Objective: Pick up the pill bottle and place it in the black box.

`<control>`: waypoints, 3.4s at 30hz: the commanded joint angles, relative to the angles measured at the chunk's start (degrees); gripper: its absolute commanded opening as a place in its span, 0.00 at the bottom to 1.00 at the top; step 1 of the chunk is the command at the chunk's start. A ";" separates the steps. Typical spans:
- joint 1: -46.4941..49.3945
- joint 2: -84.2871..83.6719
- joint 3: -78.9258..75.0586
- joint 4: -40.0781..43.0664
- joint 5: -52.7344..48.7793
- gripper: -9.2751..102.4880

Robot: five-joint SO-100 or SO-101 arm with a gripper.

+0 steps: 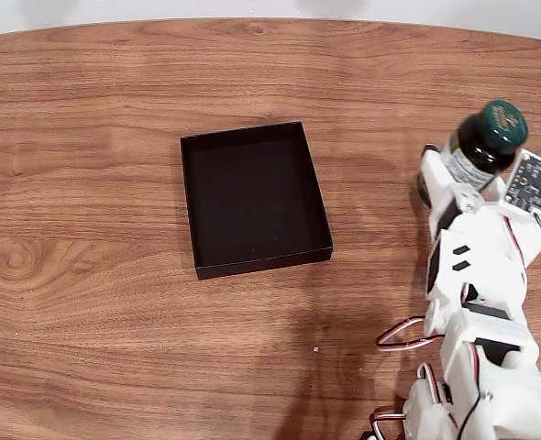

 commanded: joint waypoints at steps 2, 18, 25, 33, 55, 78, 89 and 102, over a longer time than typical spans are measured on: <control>-5.19 8.61 -1.76 3.69 2.02 0.26; -25.49 13.89 -9.67 11.95 1.93 0.26; -31.20 7.56 -11.25 7.12 0.62 0.26; -34.98 -6.42 -14.50 -3.60 -0.18 0.26; -37.27 -43.68 -22.94 -31.73 5.27 0.26; -36.91 -60.82 -29.97 -38.32 10.72 0.27; -36.56 -64.69 -32.08 -39.38 8.88 0.28; -36.04 -67.68 -32.87 -40.69 6.94 0.37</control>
